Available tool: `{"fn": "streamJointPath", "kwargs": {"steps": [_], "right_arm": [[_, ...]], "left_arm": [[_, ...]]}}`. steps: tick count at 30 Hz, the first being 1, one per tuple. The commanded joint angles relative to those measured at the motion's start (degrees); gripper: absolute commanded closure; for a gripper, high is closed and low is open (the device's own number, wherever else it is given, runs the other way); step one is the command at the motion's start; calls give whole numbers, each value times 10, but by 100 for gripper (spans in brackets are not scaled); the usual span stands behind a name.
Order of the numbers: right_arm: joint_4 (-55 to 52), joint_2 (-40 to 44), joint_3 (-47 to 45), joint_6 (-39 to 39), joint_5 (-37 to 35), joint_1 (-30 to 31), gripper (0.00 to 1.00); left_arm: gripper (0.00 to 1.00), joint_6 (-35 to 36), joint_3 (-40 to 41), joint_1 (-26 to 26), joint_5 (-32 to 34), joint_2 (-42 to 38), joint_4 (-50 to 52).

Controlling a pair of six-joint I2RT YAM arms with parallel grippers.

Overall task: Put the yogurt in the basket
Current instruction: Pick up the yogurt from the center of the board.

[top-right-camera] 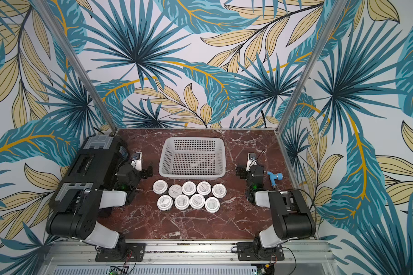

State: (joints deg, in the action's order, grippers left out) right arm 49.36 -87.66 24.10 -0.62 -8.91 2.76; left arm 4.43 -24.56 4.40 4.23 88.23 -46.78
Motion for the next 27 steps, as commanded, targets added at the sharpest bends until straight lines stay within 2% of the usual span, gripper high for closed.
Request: {"fn": "streamJointPath", "kwargs": {"steps": [1, 13, 15, 18, 21, 24, 27], "right_arm": [[-6, 12, -6, 0, 5, -2, 0], [-2, 18, -10, 3, 7, -2, 1], [-23, 40, -5, 13, 18, 1, 0], [-141, 106, 22, -3, -5, 7, 0], [-256, 166, 48, -44, -41, 7, 0], [-320, 229, 58, -90, -68, 7, 0], [-463, 290, 113, -150, -57, 6, 0]], "left_arm": [[0, 0, 8, -4, 3, -11, 4], [0, 0, 9, -4, 4, -11, 4], [0, 1, 10, -3, 4, -11, 1], [0, 8, 12, 8, 14, -37, 16], [0, -13, 9, 16, 64, -121, 100], [0, -52, -24, 19, 100, -218, 266], [0, -94, -54, 22, 95, -304, 409]]}}
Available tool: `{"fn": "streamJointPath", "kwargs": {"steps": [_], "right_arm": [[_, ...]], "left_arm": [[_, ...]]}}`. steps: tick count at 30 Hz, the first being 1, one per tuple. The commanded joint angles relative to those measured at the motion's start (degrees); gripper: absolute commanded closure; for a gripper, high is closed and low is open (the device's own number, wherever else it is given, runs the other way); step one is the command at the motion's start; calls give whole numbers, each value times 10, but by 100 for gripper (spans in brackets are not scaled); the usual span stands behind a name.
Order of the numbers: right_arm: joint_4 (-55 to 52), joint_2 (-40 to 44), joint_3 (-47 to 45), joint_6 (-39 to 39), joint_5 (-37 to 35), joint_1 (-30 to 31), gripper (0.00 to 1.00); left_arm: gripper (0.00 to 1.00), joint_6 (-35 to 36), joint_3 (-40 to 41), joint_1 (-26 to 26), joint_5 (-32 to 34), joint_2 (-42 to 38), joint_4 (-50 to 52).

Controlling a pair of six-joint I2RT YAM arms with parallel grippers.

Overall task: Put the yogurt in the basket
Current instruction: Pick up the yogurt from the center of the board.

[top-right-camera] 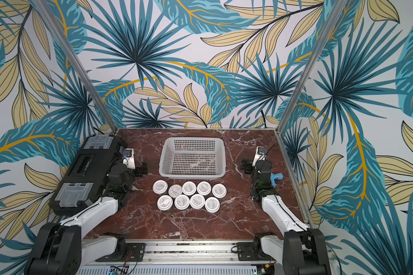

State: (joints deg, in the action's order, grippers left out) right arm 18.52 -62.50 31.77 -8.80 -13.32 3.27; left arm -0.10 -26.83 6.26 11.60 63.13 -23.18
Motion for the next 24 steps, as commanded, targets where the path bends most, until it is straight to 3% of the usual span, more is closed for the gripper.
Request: {"fn": "streamJointPath", "kwargs": {"steps": [1, 4, 5, 13, 19, 24], "right_arm": [[-199, 52, 57, -73, 8, 1, 1], [-246, 83, 63, -121, 7, 1, 0], [-248, 93, 54, -134, 11, 0, 0], [-286, 148, 27, -128, 129, 0, 1], [-335, 177, 21, -115, 140, 0, 1], [-334, 172, 18, -101, 162, 0, 1]], "left_arm": [[0, -68, -32, 4, 9, -82, 200], [0, -129, -33, 5, -41, -165, 260], [0, -142, -34, 5, -89, -187, 277], [0, -227, -31, 6, -264, -283, 336], [0, -228, -90, 15, -263, -294, 492], [0, -234, -105, 53, -237, -293, 561]]}}
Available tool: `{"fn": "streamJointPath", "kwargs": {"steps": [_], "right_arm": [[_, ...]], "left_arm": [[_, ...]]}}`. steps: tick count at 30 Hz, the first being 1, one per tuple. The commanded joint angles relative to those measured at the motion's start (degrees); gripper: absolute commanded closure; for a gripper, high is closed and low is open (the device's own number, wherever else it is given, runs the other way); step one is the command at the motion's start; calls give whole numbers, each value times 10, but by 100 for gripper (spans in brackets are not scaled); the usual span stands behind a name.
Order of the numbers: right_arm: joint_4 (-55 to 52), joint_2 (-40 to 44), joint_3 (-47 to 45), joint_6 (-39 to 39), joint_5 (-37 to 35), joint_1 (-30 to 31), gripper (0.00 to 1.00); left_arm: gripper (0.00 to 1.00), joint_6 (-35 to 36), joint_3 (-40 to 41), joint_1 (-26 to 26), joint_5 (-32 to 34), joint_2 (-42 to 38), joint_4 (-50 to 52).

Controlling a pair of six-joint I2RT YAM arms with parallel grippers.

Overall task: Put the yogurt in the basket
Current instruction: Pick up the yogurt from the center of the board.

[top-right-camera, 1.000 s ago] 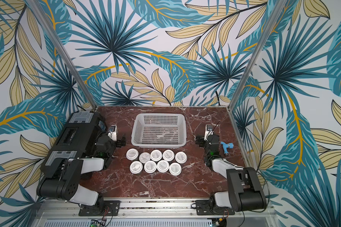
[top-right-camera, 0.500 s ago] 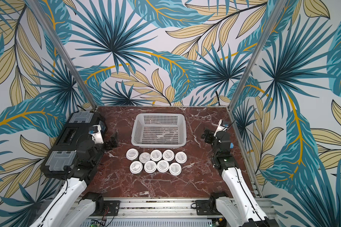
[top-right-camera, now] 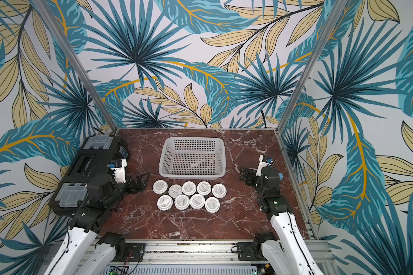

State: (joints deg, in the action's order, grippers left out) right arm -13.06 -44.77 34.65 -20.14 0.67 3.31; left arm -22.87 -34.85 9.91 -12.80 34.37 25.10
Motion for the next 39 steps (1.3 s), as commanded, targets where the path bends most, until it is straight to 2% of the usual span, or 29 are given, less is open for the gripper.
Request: {"fn": "streamJointPath", "kwargs": {"steps": [1, 6, 10, 13, 17, 22, 27, 34, 39], "right_arm": [[-22, -15, -6, 15, 34, -1, 0], [-20, -66, 12, 19, 89, 1, 4], [-10, -80, 6, 22, 92, 1, 9], [-5, -84, 4, 24, 94, 2, 10], [-3, -88, 4, 25, 99, 3, 11], [-1, -89, 1, 26, 98, 5, 12], [1, -101, 3, 28, 109, 6, 13], [0, -100, 2, 27, 109, 6, 14], [0, -99, 0, 27, 115, 6, 14]], "left_arm": [[0, -3, -29, 27, 17, -3, 92], [0, 9, -64, 99, 68, 48, 131], [0, 19, -109, 173, 145, 100, 168], [2, 21, -136, 200, 184, 153, 191], [3, 22, -155, 205, 200, 234, 204], [9, 20, -180, 207, 201, 306, 211], [11, 27, -207, 206, 211, 341, 230], [16, 32, -219, 206, 175, 377, 229], [17, 39, -228, 207, 181, 395, 227]]}}
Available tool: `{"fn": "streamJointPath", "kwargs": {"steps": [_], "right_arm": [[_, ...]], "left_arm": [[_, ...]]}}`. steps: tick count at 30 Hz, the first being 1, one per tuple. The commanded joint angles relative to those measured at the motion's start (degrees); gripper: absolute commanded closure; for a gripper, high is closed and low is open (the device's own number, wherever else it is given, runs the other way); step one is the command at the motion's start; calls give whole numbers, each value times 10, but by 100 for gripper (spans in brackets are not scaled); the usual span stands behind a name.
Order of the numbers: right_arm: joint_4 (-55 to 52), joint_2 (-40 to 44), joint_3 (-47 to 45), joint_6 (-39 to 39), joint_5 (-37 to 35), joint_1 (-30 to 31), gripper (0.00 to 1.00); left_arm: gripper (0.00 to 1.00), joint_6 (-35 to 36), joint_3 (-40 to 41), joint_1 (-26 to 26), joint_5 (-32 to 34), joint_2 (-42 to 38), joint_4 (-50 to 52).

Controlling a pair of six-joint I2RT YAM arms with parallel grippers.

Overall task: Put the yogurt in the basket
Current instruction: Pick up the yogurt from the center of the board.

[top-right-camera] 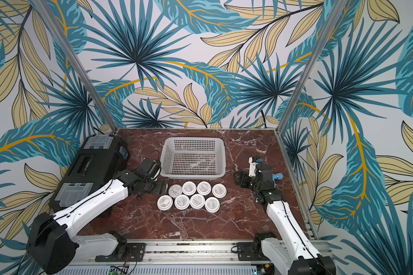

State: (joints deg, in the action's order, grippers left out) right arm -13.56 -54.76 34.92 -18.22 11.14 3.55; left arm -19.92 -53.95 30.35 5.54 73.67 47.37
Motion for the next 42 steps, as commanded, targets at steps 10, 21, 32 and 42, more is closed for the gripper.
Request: {"fn": "streamJointPath", "kwargs": {"steps": [10, 21, 32, 42], "right_arm": [[6, 3, -7, 7, 12, 4, 14], [5, 6, -9, 7, 11, 4, 14], [6, 4, -12, 7, 8, 4, 14], [6, 3, -12, 7, 7, 4, 14]], "left_arm": [[20, 20, -30, 2, 2, 29, -20], [21, 24, -30, 2, 36, 55, -36], [28, 32, -26, -13, 20, 71, -57], [29, 32, -26, -17, 10, 89, -63]]}}
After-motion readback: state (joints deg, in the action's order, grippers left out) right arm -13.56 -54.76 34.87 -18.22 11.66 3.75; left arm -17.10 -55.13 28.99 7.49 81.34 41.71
